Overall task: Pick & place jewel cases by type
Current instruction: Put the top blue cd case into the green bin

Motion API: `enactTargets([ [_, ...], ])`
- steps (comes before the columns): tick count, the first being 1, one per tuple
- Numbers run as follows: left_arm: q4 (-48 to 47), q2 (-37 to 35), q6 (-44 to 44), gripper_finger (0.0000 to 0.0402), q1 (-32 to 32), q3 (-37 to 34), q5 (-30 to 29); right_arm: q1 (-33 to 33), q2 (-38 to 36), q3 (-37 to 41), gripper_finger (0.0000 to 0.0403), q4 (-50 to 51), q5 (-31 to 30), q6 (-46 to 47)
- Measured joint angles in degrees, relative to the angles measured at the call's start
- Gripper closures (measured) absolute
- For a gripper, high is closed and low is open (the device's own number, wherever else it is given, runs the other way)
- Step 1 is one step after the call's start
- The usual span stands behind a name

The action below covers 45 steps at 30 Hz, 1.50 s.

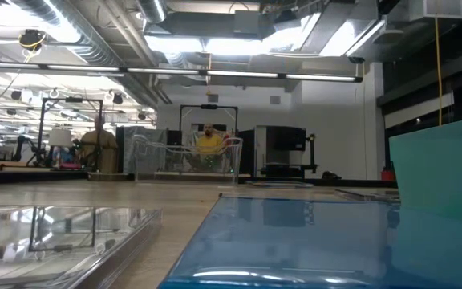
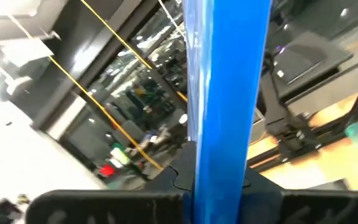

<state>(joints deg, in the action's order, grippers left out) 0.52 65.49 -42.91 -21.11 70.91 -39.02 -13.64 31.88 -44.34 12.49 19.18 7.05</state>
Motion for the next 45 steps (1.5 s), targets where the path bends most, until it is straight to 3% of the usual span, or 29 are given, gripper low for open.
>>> enactTargets([
  [12, 1.73, 0.02, -16.76, 0.0389, -3.0, 0.0, -7.03, 0.01, 0.0, 0.0, 0.038, 0.0, -0.01, 0.32],
  [27, 5.53, 6.15, -53.43, 0.0389, -4.85, 0.04, -15.7, -0.01, 0.0, 0.0, 0.038, 0.0, -0.02, 0.43],
  [37, 5.46, 10.19, -55.91, 0.0389, -5.53, 0.02, -14.95, 0.01, 0.0, 0.0, 0.0379, 0.09, -0.04, 1.9],
  [45, 6.61, 10.53, -45.13, 0.0389, -5.5, 0.0, -14.93, -0.01, 0.0, 0.0, 0.0379, 0.11, -0.04, 1.66],
])
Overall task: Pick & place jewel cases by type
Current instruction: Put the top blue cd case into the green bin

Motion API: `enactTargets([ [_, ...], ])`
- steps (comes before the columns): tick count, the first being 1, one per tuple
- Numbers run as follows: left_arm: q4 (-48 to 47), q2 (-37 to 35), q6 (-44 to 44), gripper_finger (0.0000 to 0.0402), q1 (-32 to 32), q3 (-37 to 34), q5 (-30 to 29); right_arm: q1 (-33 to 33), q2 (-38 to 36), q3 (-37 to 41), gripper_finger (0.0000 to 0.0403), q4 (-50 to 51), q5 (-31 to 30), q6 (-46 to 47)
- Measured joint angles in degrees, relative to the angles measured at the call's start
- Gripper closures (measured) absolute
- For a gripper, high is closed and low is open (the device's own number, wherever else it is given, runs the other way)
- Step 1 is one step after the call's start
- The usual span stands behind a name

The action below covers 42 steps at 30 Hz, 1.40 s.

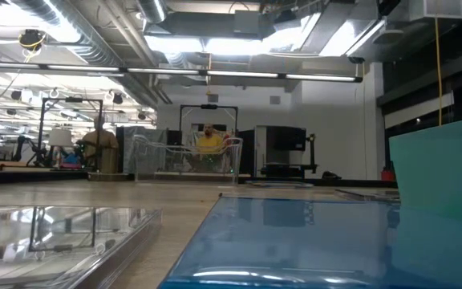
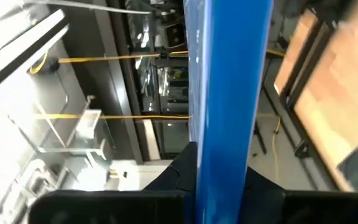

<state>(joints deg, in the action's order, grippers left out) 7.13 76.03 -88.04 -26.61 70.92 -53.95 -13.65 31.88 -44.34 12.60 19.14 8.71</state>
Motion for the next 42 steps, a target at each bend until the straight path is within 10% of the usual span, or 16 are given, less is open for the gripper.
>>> enactTargets([
  [42, 6.42, -2.28, 95.93, 0.0389, 0.15, -0.02, 13.68, 0.0, 3.32, 0.02, 0.0379, -0.02, 2.04, -2.68],
])
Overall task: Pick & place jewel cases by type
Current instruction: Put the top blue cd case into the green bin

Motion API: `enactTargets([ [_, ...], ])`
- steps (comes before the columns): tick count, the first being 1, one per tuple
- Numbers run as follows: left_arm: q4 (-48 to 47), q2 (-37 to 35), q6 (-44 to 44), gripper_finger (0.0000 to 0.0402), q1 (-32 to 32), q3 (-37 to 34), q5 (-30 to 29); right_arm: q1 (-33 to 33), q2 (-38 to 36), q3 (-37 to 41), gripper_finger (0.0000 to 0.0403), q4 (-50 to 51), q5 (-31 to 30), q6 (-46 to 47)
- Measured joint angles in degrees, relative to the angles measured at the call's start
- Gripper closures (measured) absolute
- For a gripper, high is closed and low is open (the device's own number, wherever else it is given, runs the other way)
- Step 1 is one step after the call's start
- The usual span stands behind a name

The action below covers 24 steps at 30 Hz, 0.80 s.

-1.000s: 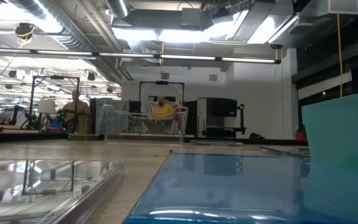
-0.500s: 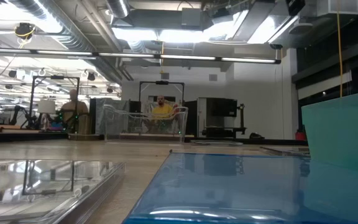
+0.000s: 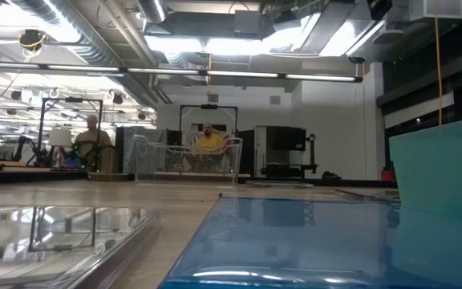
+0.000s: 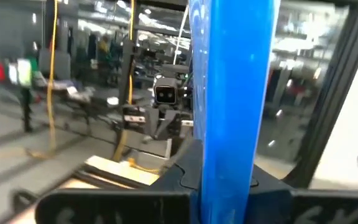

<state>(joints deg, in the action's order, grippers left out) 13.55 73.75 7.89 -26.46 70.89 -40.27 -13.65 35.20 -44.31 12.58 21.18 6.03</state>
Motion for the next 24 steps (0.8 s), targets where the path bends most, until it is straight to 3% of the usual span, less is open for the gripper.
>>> enactTargets([
  [12, -0.01, -0.21, 37.49, 0.0389, 0.0, 0.0, 5.19, 0.02, 0.0, 0.0, 0.0379, 0.0, 2.64, -1.95],
  [24, 0.23, -0.2, 48.56, 0.0389, -0.09, 0.0, 5.35, 0.01, 0.0, 0.0, 0.0379, 0.0, 4.54, -2.04],
])
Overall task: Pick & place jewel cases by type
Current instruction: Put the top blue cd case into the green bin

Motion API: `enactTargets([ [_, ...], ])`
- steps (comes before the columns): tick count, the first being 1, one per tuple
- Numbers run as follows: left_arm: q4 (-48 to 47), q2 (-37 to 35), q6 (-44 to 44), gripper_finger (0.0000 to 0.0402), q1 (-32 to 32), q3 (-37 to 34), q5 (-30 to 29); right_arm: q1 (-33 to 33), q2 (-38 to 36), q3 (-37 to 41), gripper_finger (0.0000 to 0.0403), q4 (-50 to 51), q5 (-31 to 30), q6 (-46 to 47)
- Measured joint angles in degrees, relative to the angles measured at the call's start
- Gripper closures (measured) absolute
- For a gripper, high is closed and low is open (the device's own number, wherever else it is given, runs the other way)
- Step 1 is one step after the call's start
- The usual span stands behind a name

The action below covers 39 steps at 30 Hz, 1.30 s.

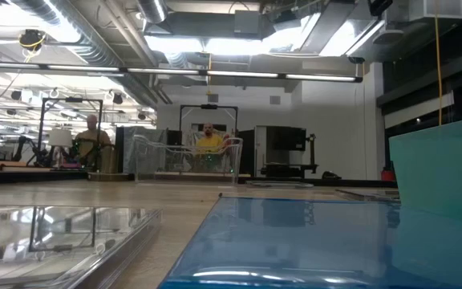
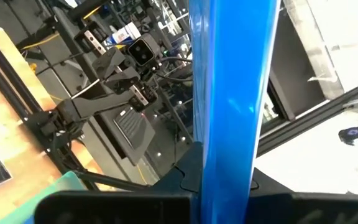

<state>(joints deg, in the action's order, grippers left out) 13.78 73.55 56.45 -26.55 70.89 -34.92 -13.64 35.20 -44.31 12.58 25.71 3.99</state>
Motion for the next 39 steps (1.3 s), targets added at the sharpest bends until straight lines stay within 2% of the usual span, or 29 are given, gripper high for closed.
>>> enactTargets([
  [7, 0.63, 0.03, -1.94, 0.0389, 0.63, -0.02, 0.13, -0.01, 0.0, 0.0, 0.0379, -0.02, 0.0, 0.0],
  [13, -1.42, 0.03, -5.15, 0.0389, 1.95, -0.02, 3.8, -0.01, 0.0, 0.0, 0.0379, -0.02, 0.0, 0.0],
  [17, -5.96, 0.03, -5.32, 0.0389, 3.09, -0.02, 6.23, -0.01, 0.0, 0.0, 0.0379, -0.17, 0.0, 0.09],
  [29, -18.67, 0.03, -6.36, 0.0389, 6.98, -0.02, 6.62, 0.02, 0.02, 0.0, 0.0379, -6.43, 1.18, 6.31],
  [35, -19.81, 0.42, -6.23, 0.0389, 9.95, -0.02, 13.26, 0.02, 0.04, 0.0, 0.0379, -6.36, 2.7, 9.0],
  [39, -19.82, 1.93, -4.64, 0.0389, 12.04, -0.07, 20.78, -0.01, 0.04, 0.0, 0.0378, -6.24, 2.89, 10.84],
])
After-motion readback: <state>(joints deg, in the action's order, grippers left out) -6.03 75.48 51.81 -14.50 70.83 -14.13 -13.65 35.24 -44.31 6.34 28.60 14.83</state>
